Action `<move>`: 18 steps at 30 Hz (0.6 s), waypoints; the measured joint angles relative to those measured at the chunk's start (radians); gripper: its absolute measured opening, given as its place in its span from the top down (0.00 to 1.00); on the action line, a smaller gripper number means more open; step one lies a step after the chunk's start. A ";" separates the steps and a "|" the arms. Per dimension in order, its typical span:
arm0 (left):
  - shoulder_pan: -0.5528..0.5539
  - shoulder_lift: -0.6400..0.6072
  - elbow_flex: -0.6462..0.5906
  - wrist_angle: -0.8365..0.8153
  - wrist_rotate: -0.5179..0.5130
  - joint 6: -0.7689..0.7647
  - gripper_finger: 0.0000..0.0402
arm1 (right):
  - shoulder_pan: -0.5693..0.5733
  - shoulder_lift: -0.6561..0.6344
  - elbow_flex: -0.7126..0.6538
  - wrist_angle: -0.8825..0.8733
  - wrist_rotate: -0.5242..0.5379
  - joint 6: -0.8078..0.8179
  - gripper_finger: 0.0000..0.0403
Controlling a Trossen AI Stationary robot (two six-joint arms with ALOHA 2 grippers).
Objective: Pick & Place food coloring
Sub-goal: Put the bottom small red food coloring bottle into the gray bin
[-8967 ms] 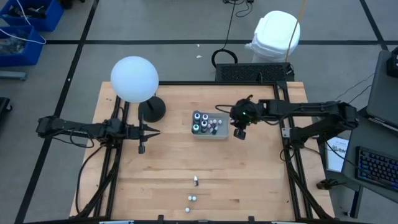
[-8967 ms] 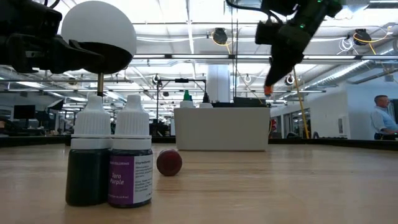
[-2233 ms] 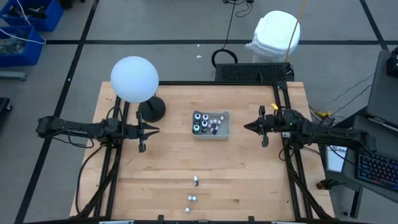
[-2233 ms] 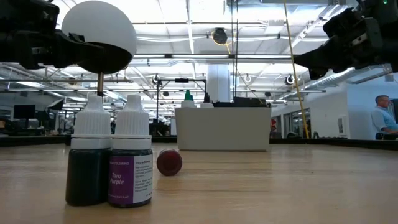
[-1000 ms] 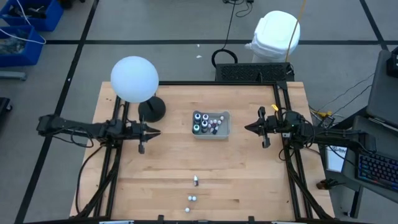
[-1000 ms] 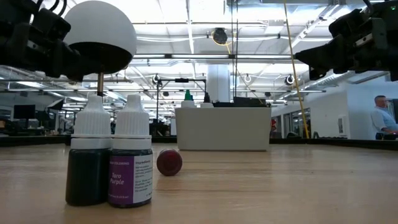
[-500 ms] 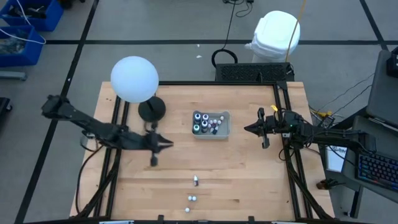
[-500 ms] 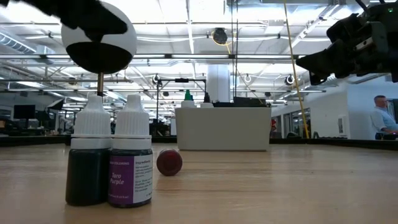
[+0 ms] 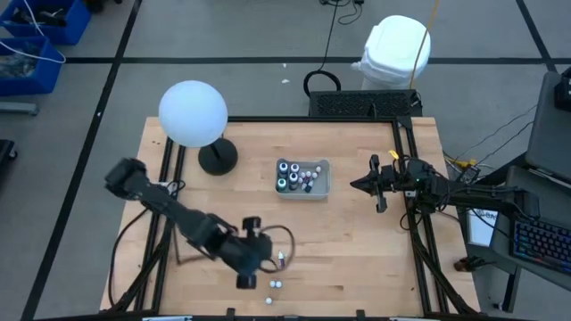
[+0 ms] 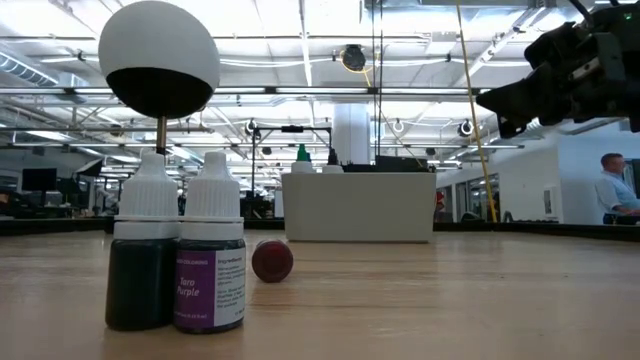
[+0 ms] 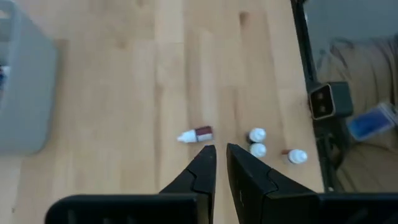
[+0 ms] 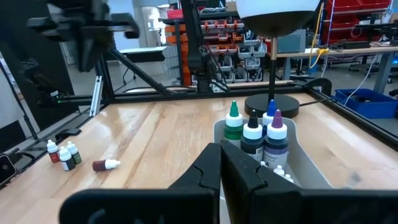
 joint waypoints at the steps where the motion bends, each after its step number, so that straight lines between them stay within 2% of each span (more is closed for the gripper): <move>1: -0.002 0.036 0.048 -0.032 0.014 0.000 0.88 | 0.000 0.000 0.000 0.000 0.000 0.000 1.00; 8: -0.004 0.222 0.269 -0.151 0.109 0.032 0.88 | 0.000 0.000 0.000 0.000 0.000 -0.005 1.00; 18: -0.012 0.368 0.349 -0.144 0.258 0.090 0.88 | 0.000 0.001 0.000 -0.026 0.000 -0.001 1.00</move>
